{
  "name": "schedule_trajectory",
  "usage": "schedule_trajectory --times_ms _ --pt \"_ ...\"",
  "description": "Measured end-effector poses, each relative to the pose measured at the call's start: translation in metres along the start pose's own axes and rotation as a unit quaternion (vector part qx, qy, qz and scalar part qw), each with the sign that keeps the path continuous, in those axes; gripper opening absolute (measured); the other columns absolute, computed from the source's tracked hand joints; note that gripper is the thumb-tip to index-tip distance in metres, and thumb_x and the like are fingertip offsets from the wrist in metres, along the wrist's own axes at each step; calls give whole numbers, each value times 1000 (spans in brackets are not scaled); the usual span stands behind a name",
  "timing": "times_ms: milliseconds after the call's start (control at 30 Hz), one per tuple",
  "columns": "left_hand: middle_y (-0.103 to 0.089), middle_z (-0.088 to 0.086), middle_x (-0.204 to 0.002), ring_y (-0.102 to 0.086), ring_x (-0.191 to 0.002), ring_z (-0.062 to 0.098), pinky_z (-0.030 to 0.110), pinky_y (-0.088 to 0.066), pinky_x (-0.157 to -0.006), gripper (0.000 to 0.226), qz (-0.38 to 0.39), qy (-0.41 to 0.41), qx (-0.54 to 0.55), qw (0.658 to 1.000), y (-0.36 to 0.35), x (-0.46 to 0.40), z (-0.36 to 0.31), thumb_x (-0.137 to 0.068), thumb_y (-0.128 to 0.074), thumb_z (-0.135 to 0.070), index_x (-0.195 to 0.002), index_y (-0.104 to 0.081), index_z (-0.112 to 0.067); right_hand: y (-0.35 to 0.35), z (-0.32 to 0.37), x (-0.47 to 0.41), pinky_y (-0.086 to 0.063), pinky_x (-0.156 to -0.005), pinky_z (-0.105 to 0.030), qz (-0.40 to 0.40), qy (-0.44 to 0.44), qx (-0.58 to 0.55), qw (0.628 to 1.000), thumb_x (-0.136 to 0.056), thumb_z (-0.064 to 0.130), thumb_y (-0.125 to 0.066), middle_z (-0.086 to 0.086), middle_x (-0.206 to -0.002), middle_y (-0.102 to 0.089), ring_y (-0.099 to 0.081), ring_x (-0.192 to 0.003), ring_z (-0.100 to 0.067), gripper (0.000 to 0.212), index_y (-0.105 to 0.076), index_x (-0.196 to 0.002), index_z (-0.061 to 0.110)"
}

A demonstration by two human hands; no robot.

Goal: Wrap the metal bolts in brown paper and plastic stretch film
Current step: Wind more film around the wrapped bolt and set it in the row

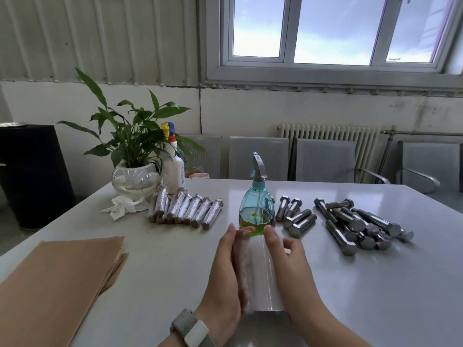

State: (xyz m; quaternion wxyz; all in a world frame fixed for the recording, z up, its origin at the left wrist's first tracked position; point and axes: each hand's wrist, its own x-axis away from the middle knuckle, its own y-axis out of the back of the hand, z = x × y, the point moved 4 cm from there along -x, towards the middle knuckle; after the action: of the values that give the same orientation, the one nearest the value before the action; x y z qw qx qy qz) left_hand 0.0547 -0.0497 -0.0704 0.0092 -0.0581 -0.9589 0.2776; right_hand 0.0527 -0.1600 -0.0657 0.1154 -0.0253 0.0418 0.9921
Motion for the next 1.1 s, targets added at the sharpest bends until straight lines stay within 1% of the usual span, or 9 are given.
schedule_trajectory --times_ms 100,200,333,500,600,733,833,933,1100 --pt "-73 15 -101 -71 -89 26 32 -58 -67 46 -18 -12 -26 999 -1 -3 4 -95 -39 -46 -101 -73 -15 1 3 -2 -48 -60 -23 6 18 22 1000 -58 82 -47 7 -88 -70 -66 -72 1 68 -62 -95 27" --pt "-75 3 -98 -71 -93 18 32 -56 -76 45 -28 -87 -125 988 1 -5 -3 -94 -37 -52 -99 -72 -24 1 0 -5 -57 -75 -35 43 0 -7 999 -60 78 -55 2 -86 -75 -72 -79 -12 68 -71 -92 21" --pt "-72 -9 -96 -67 -92 7 27 -54 -80 44 -47 -173 -248 952 3 -5 -12 -85 -38 -60 -100 -64 -27 2 -4 -5 -56 -85 -46 74 -17 -67 995 -61 73 -65 -5 -97 -72 -71 -89 -20 67 -61 -102 21" --pt "-70 2 -94 -69 -85 15 38 -57 -76 44 -109 -157 -213 958 13 -10 -12 -79 -43 -62 -99 -57 -25 -7 -1 -3 -53 -62 -17 71 27 -43 996 -63 69 -59 4 -95 -69 -69 -75 1 61 -50 -107 28" --pt "-68 -1 -92 -68 -76 4 19 -53 -63 42 -92 -177 -251 947 9 -9 -17 -74 -51 -64 -98 -49 -28 -6 -1 -4 -47 -54 -10 50 42 -41 997 -62 67 -59 4 -94 -68 -67 -74 4 58 -51 -104 27" --pt "-69 -7 -88 -68 -77 5 18 -53 -61 40 -82 -181 -240 950 6 -4 -12 -73 -50 -68 -97 -50 -35 -4 -2 -3 -54 -64 -21 77 46 -48 995 -74 69 -54 -4 -99 -72 -71 -84 -11 61 -64 -106 19" --pt "-72 -1 -92 -69 -88 15 27 -54 -71 32 -71 -151 -152 974 5 -4 -2 -93 -46 -50 -99 -66 -25 -6 -2 -1 -56 -83 -45 84 12 -74 994 -90 66 -41 -6 -93 -75 -71 -88 -23 53 -73 -94 24" --pt "-72 1 -94 -68 -91 16 23 -53 -72 30 -61 -157 -158 973 4 -5 -2 -96 -43 -37 -96 -70 -26 -6 0 -1 -52 -90 -52 73 19 -75 994 -92 58 -38 -5 -94 -74 -70 -90 -24 49 -72 -95 24" --pt "-69 -7 -91 -66 -85 7 25 -52 -75 41 -72 -200 -265 941 7 -5 -5 -88 -40 -65 -95 -61 -30 -3 1 -3 -53 -91 -52 113 -21 -93 989 -74 66 -55 -10 -96 -75 -71 -93 -29 58 -72 -100 16"
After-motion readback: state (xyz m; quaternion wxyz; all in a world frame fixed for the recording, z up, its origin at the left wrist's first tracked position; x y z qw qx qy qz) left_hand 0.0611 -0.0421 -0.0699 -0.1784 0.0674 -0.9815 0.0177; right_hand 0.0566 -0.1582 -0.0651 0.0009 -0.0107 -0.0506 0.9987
